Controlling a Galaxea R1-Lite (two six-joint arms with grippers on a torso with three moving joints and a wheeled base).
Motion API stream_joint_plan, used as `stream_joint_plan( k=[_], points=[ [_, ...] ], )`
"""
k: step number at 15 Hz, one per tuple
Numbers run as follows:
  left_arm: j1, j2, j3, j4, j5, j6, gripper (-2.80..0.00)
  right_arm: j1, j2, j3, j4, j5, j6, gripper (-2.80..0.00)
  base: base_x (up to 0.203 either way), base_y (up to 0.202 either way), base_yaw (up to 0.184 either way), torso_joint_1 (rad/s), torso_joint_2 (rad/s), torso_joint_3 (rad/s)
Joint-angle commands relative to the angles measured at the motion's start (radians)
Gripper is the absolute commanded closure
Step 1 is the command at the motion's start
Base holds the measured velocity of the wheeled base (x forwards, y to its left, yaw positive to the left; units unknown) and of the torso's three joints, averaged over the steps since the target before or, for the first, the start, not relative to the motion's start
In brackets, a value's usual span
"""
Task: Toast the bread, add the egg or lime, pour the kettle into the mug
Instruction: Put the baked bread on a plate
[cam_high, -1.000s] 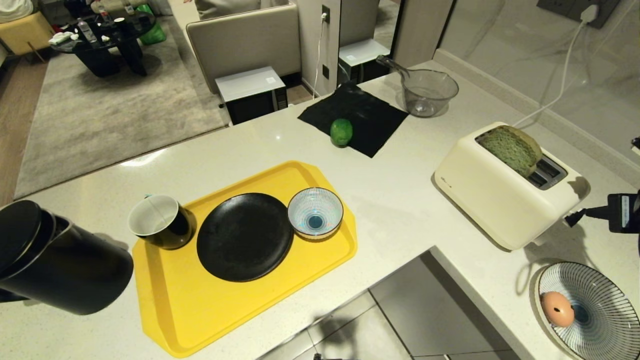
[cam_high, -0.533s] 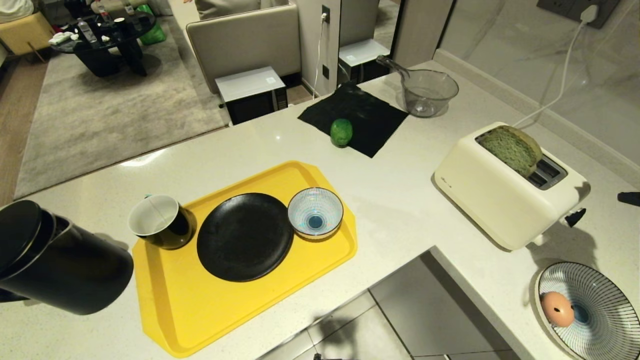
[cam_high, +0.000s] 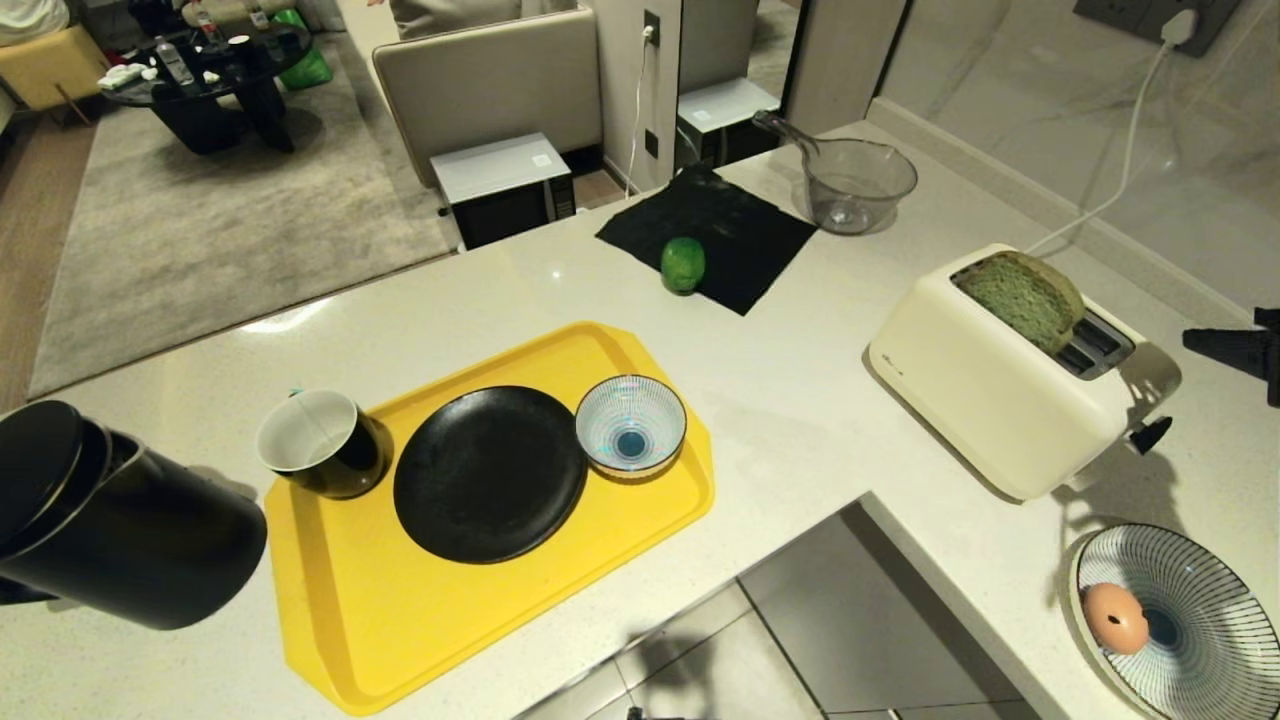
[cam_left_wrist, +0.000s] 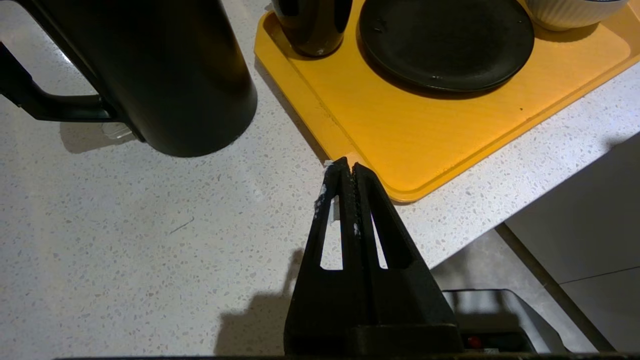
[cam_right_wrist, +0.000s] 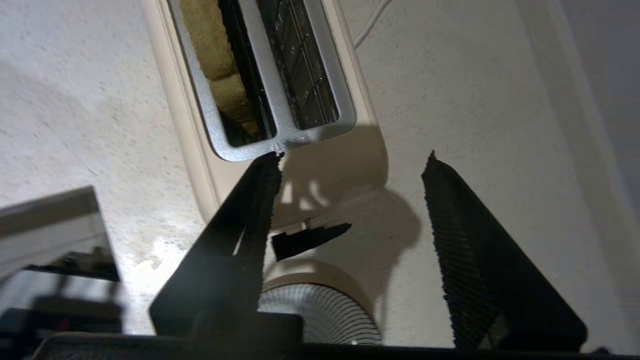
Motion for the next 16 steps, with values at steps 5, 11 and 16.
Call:
stream_joint_plan(
  k=[5,11,16],
  points=[
    [0.001,-0.001,0.0,0.0,0.0,0.0,0.0,0.009,0.048,0.019,-0.053,0.019,-0.019,-2.8,0.0,0.0,0.0,0.0,0.0,0.0],
    [0.001,-0.001,0.0,0.0,0.0,0.0,0.0,0.084,0.122,-0.031,-0.135,0.085,0.188,-2.8,0.0,0.0,0.0,0.0,0.0,0.0],
    [0.001,-0.001,0.0,0.0,0.0,0.0,0.0,0.115,0.163,-0.054,-0.136,0.085,0.214,-2.8,0.0,0.0,0.0,0.0,0.0,0.0]
  ],
)
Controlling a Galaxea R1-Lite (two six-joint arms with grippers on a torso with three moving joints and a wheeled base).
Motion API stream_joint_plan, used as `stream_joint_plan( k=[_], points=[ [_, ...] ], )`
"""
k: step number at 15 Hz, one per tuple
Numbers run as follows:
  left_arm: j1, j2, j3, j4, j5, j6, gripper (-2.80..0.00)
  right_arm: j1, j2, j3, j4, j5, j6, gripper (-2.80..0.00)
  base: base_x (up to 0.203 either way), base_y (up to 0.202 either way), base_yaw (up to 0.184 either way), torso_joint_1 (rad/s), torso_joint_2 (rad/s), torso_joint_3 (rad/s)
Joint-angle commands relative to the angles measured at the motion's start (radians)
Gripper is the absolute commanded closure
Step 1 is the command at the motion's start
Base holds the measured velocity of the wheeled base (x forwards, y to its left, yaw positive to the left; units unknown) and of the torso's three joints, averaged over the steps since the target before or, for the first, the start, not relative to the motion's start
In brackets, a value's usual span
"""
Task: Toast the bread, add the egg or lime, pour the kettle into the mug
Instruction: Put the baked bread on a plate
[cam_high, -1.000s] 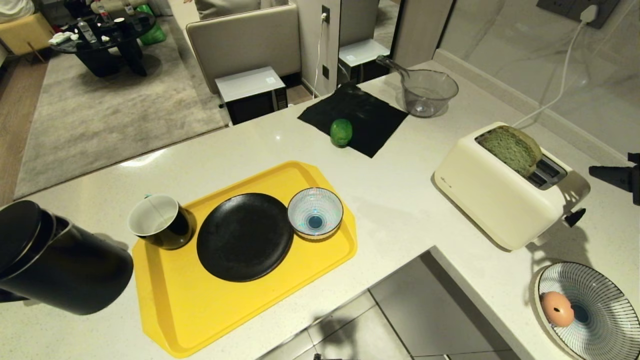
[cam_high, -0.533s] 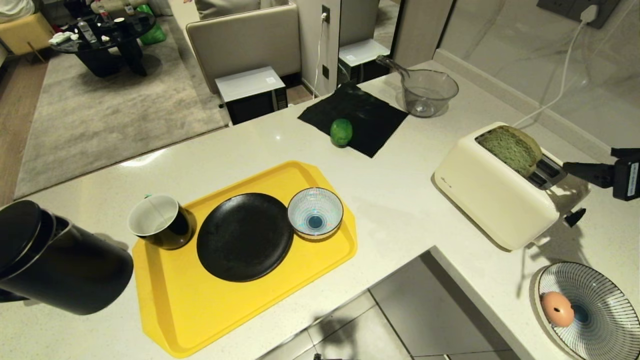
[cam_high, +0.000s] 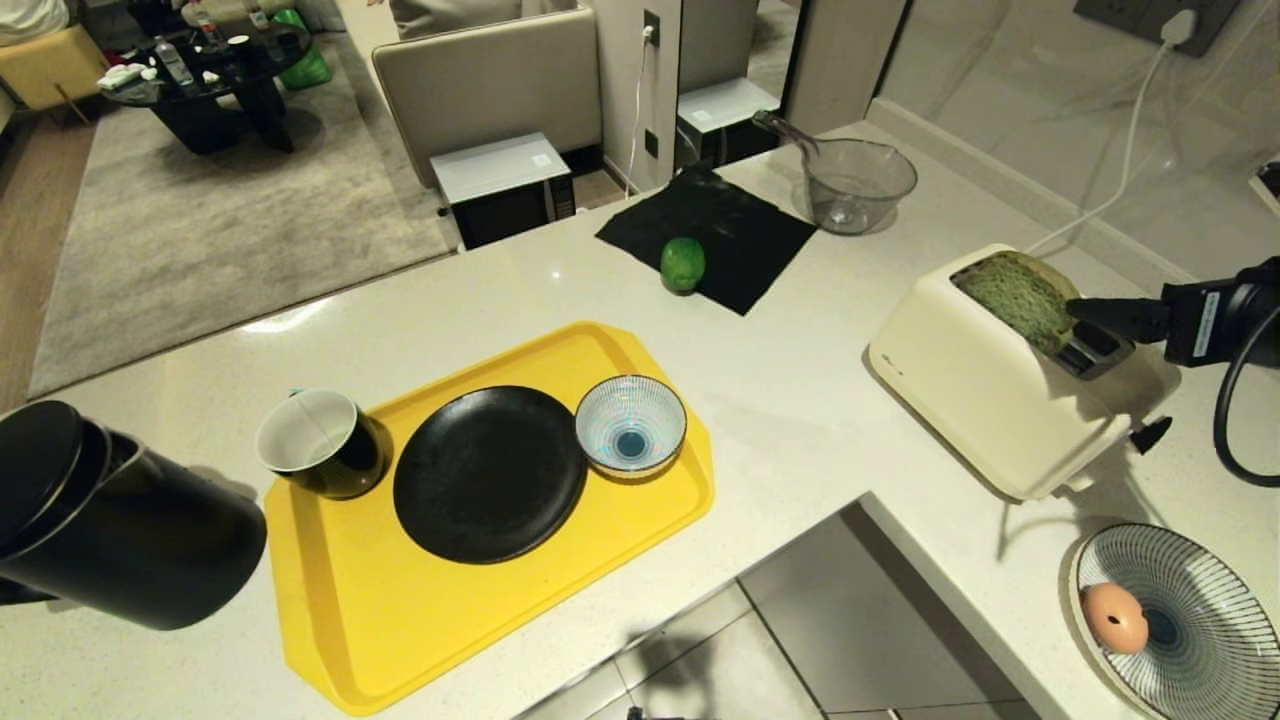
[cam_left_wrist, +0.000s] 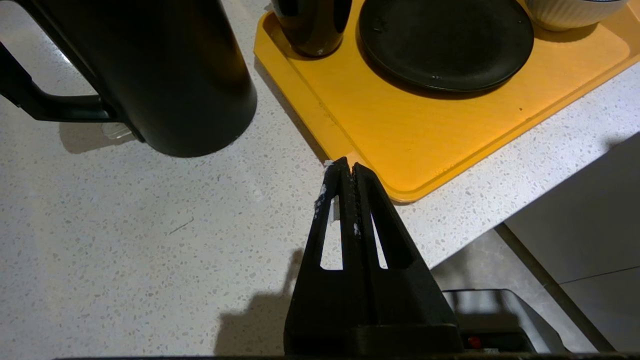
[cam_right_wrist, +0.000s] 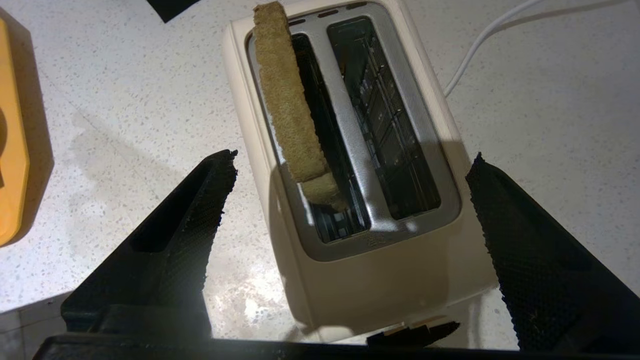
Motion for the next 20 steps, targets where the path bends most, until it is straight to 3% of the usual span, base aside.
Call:
stream_joint_plan(
  k=[1,11,12,20],
  points=[
    [0.0,-0.001,0.0,0.0,0.0,0.0,0.0,0.011,0.039,-0.014,-0.001,0.002,0.0,-2.8,0.0,0.0,0.0,0.0,0.0,0.0],
    [0.0,-0.001,0.0,0.0,0.0,0.0,0.0,0.043,0.161,-0.105,-0.001,0.002,-0.006,-2.8,0.0,0.0,0.0,0.0,0.0,0.0],
    [0.0,-0.001,0.0,0.0,0.0,0.0,0.0,0.044,0.166,-0.11,-0.001,0.0,-0.006,0.0,0.0,0.0,0.0,0.0,0.0,0.0],
    [0.0,-0.001,0.0,0.0,0.0,0.0,0.0,0.061,0.141,-0.096,-0.001,-0.006,-0.011,0.0,0.0,0.0,0.0,0.0,0.0,0.0]
  ],
)
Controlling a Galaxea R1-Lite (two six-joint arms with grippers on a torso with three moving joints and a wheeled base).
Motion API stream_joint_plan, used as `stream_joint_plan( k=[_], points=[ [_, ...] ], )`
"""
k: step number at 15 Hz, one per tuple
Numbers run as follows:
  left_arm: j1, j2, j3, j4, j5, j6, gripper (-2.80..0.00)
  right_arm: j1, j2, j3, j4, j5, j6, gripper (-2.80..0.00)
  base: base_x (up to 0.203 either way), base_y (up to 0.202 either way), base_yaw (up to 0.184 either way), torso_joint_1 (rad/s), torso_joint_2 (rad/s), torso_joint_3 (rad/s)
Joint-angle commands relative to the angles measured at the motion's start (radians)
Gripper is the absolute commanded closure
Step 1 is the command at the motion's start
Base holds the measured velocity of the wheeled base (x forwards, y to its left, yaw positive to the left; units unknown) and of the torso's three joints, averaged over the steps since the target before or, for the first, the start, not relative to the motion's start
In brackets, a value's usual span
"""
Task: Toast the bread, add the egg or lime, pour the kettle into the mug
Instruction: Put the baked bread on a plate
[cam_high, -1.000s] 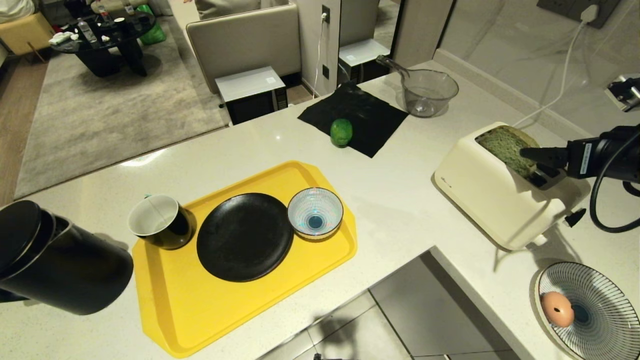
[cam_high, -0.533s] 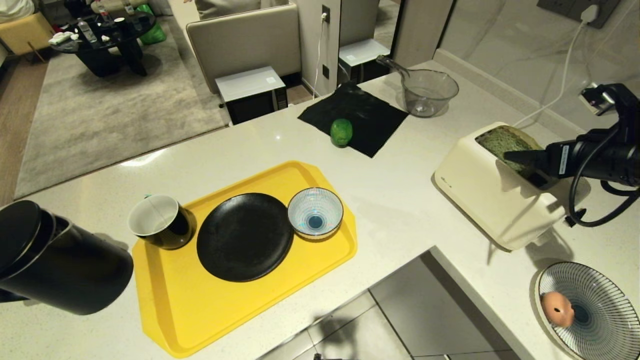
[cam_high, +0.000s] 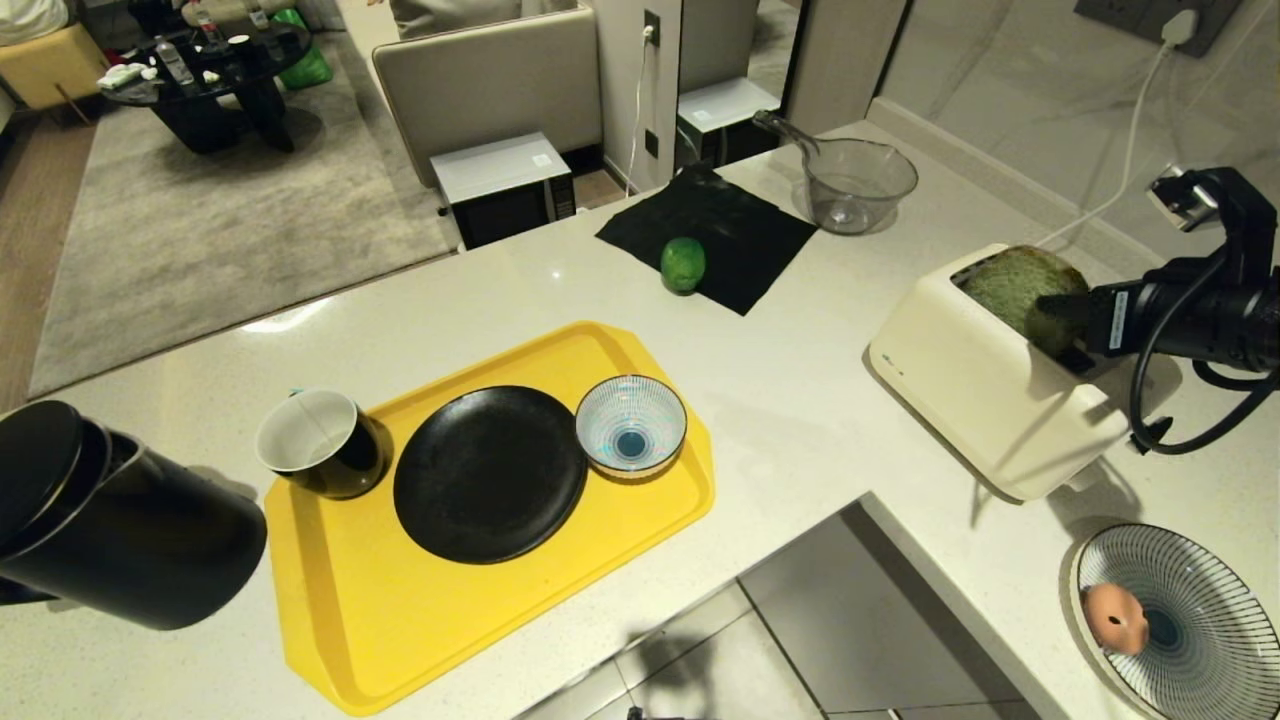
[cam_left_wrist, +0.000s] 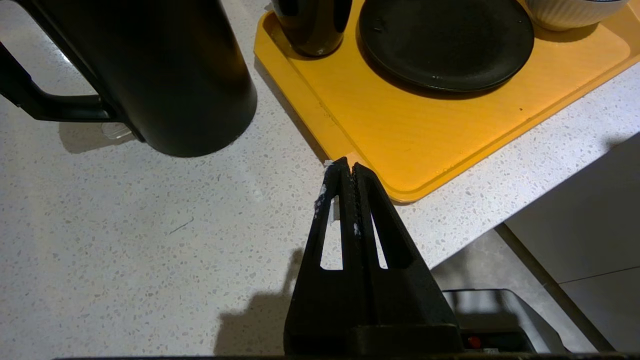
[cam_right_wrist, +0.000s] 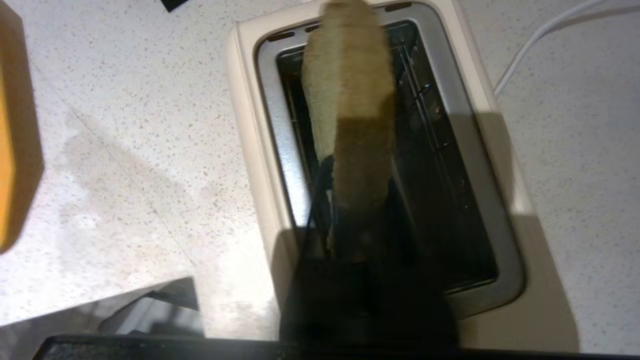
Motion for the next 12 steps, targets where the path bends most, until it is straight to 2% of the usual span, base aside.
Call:
stream_joint_plan(
  k=[1,6,9,12],
  points=[
    [0.0,-0.001,0.0,0.0,0.0,0.0,0.0,0.014,-0.026,0.022,-0.001,0.002,-0.002,0.0,0.0,0.0,0.0,0.0,0.0,0.0],
    [0.0,-0.001,0.0,0.0,0.0,0.0,0.0,0.017,-0.088,0.054,0.002,0.0,0.007,0.0,0.0,0.0,0.0,0.0,0.0,0.0],
    [0.0,-0.001,0.0,0.0,0.0,0.0,0.0,0.015,-0.145,0.027,0.002,-0.002,0.074,0.0,0.0,0.0,0.0,0.0,0.0,0.0],
    [0.0,-0.001,0.0,0.0,0.0,0.0,0.0,0.0,-0.189,-0.008,-0.002,-0.028,0.079,0.0,0.0,0.0,0.0,0.0,0.0,0.0]
  ],
)
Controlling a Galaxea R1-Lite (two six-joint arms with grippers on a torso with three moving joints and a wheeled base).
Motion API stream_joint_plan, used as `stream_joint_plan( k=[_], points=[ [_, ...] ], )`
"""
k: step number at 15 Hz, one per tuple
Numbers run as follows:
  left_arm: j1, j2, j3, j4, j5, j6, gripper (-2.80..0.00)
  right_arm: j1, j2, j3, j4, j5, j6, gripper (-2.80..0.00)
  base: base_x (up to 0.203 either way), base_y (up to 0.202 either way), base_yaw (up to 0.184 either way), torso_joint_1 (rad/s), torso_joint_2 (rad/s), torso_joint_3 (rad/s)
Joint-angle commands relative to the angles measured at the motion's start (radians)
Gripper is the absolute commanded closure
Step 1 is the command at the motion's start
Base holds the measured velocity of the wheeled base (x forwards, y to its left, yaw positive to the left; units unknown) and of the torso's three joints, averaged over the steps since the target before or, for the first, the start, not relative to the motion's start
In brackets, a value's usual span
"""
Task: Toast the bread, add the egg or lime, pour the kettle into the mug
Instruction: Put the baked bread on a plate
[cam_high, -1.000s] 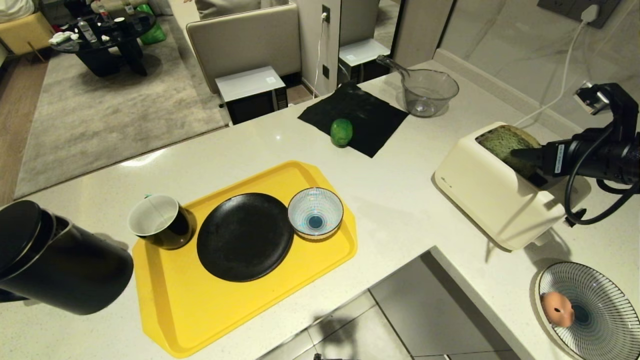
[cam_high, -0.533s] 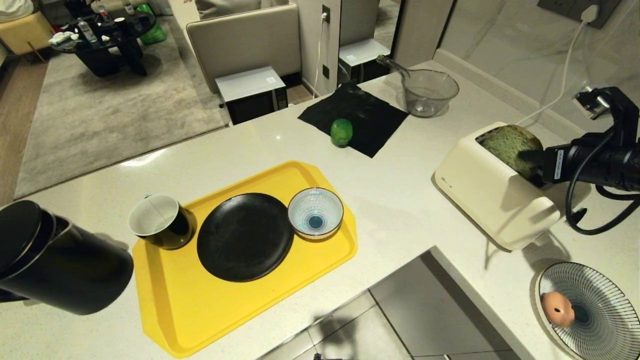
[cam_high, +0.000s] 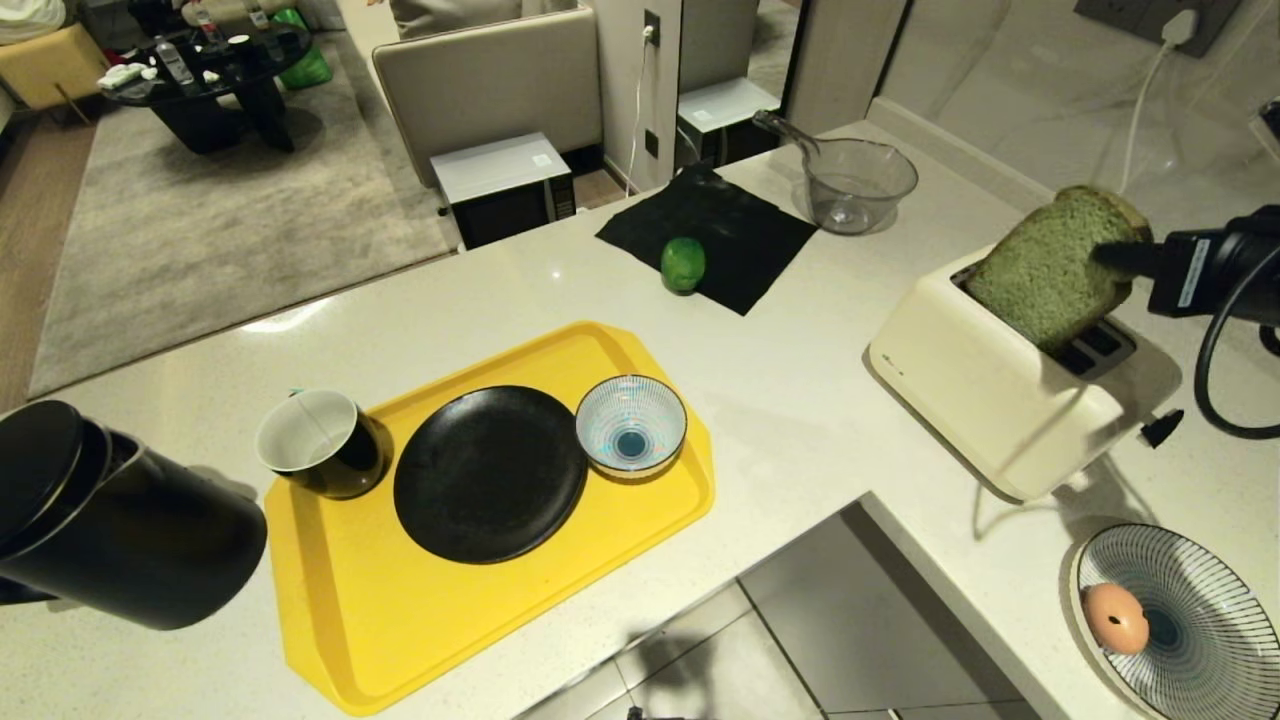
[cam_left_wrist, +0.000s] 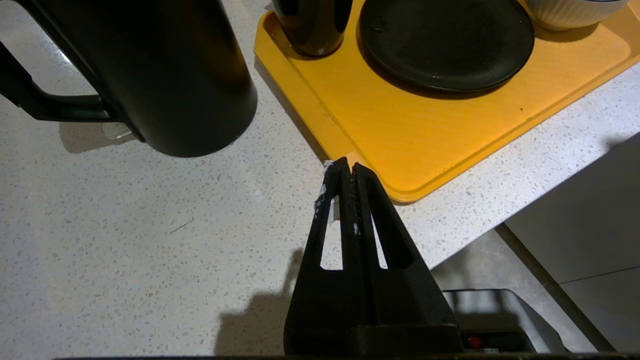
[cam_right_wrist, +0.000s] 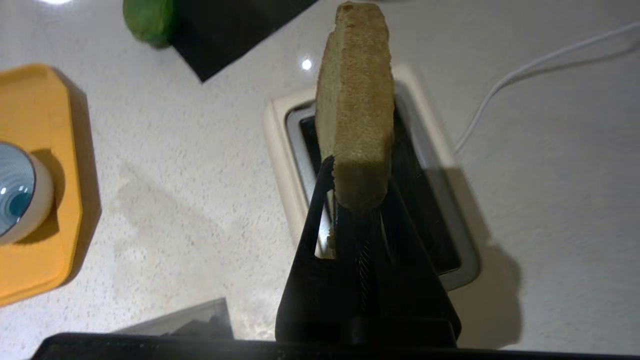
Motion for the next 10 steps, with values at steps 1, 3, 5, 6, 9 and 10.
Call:
stream_joint_plan(
  k=[1,3,5,6,9,10],
  points=[
    [0.0,-0.001,0.0,0.0,0.0,0.0,0.0,-0.004,-0.057,-0.011,-0.007,-0.037,0.0,0.0,0.0,0.0,0.0,0.0,0.0,0.0],
    [0.0,-0.001,0.0,0.0,0.0,0.0,0.0,-0.004,-0.082,-0.006,-0.022,-0.076,0.0,0.0,0.0,0.0,0.0,0.0,0.0,0.0],
    [0.0,-0.001,0.0,0.0,0.0,0.0,0.0,-0.004,-0.1,-0.007,-0.028,-0.091,-0.003,0.0,0.0,0.0,0.0,0.0,0.0,0.0],
    [0.0,-0.001,0.0,0.0,0.0,0.0,0.0,-0.003,-0.111,-0.005,-0.043,-0.124,-0.002,0.0,0.0,0.0,0.0,0.0,0.0,0.0],
    [0.0,-0.001,0.0,0.0,0.0,0.0,0.0,-0.003,-0.122,-0.01,-0.045,-0.136,-0.005,0.0,0.0,0.0,0.0,0.0,0.0,0.0],
    [0.0,-0.001,0.0,0.0,0.0,0.0,0.0,-0.003,-0.125,-0.012,-0.042,-0.138,-0.004,0.0,0.0,0.0,0.0,0.0,0.0,0.0]
  ],
)
